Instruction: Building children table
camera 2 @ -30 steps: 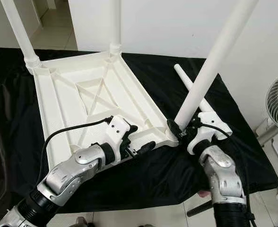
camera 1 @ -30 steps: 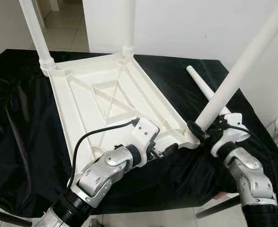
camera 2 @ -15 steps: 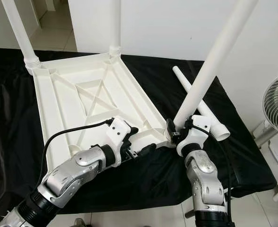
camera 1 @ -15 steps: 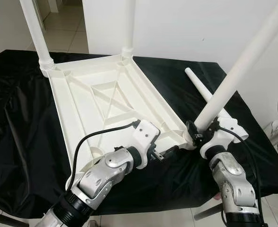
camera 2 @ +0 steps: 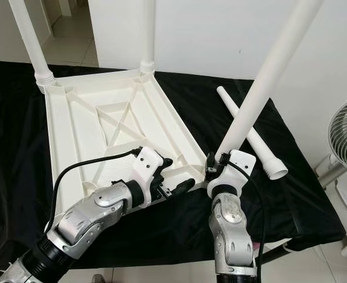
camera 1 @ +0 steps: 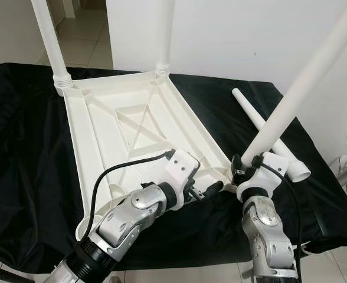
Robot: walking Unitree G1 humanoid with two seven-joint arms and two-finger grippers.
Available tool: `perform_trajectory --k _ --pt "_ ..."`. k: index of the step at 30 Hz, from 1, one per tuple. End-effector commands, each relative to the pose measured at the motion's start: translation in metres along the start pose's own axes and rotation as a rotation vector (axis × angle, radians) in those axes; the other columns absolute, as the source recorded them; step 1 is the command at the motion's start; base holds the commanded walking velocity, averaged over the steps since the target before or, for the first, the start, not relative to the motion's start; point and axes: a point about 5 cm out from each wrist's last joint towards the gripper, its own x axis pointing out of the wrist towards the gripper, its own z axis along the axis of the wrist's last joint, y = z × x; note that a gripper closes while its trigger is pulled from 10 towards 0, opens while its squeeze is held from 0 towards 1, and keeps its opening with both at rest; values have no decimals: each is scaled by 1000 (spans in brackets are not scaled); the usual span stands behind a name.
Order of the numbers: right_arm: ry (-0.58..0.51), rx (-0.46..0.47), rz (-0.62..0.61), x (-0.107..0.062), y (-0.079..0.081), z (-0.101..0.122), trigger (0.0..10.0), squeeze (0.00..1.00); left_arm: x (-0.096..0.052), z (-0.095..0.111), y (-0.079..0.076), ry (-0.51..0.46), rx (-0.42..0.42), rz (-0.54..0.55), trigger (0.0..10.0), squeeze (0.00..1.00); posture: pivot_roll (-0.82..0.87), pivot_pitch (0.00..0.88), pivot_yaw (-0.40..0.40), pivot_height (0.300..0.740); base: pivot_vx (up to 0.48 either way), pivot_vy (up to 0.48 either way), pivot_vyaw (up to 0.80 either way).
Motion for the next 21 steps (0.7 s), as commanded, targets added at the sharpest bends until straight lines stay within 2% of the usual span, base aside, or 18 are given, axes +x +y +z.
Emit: perform_trajectory --k 1,3,4,10,14,18,19,20,21 --pt "44 15 -20 -2 -4 -7 10000 557 0 2 -9 -5 19 -170 10000 0 -1 22 -58 740 0 0 0" --pt "43 17 -18 -2 -4 -7 10000 557 0 2 -9 -5 18 -171 10000 0 -1 22 -58 740 0 0 0" --pt "36 15 -8 -2 -3 -5 10000 1000 0 1 -9 -4 18 -172 10000 0 -1 25 -59 740 0 0 0" --pt "13 27 76 1 -4 0 10000 1000 0 1 -10 -4 12 -170 10000 0 -1 29 -62 740 0 0 0" --pt "5 7 190 5 -11 3 10000 1000 0 1 -10 -7 7 -168 10000 0 7 38 -68 740 0 0 0" --pt "4 4 221 6 -12 4 10000 1000 0 1 -11 -7 7 -168 10000 0 7 38 -68 740 0 0 0" --pt "3 -2 273 7 -14 6 10000 910 -1 1 -10 -6 6 -168 10000 0 11 42 -68 740 0 0 0" --pt "5 -13 348 8 -17 8 10000 0 -2 0 -10 -1 5 -168 10000 0 12 43 -68 740 0 0 0" --pt "5 -13 348 8 -17 8 10000 0 -2 0 -10 -1 5 -168 10000 0 12 43 -68 740 0 0 0"
